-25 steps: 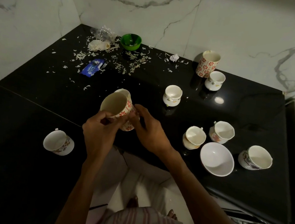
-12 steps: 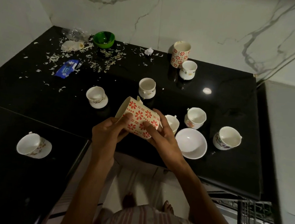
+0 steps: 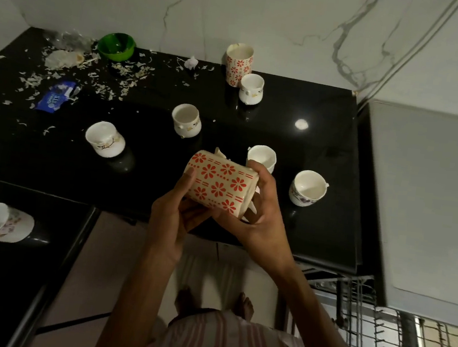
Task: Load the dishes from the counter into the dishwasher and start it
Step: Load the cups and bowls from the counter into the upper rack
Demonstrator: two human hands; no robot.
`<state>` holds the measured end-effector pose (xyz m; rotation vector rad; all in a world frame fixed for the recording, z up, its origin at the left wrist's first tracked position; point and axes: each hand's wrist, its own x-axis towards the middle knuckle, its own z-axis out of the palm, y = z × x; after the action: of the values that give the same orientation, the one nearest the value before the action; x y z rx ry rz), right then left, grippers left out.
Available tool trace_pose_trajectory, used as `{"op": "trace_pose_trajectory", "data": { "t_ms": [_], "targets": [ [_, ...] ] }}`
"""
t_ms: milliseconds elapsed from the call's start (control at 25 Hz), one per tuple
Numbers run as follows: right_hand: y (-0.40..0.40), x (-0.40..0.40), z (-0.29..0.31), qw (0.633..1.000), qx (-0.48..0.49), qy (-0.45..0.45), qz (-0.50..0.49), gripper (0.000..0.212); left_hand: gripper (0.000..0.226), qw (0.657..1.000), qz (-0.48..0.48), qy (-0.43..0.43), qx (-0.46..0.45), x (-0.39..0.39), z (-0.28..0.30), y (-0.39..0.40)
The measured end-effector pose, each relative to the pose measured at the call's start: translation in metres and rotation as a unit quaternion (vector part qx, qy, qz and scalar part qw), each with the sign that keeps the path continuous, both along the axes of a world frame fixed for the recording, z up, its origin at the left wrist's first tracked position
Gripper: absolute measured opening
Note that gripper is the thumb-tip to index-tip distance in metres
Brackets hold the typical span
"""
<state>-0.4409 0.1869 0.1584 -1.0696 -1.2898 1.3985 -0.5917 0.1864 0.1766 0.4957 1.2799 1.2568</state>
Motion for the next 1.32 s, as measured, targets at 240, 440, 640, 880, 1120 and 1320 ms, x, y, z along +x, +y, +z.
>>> {"op": "trace_pose_trajectory", "data": {
  "t_ms": [240,440,640,880,1120,1320],
  "targets": [
    [-0.012,0.033,-0.001,0.993,0.073,-0.081,-0.036,0.085,0.047,0.999,-0.027,-0.035,-0.021,0.035,-0.010,-0.005],
    [-0.024,0.035,-0.004,0.984,0.097,-0.103,-0.109,0.078,0.044,0.998,-0.053,0.024,-0.024,0.045,-0.019,-0.006],
    [-0.038,0.032,-0.004,0.969,0.108,-0.121,-0.188,0.079,0.034,0.987,-0.116,0.103,-0.028,0.049,-0.022,-0.005],
    [-0.069,0.029,-0.007,0.950,0.059,-0.137,-0.275,0.082,0.052,0.904,-0.241,0.291,0.199,0.032,-0.042,-0.027],
    [-0.106,0.036,-0.005,0.931,0.000,-0.181,-0.317,0.085,0.082,0.797,-0.349,0.365,0.332,0.051,-0.062,-0.051],
    [-0.133,0.061,-0.002,0.911,-0.036,-0.230,-0.341,0.084,0.086,0.740,-0.388,0.422,0.353,0.089,-0.059,-0.063]
  ]
}}
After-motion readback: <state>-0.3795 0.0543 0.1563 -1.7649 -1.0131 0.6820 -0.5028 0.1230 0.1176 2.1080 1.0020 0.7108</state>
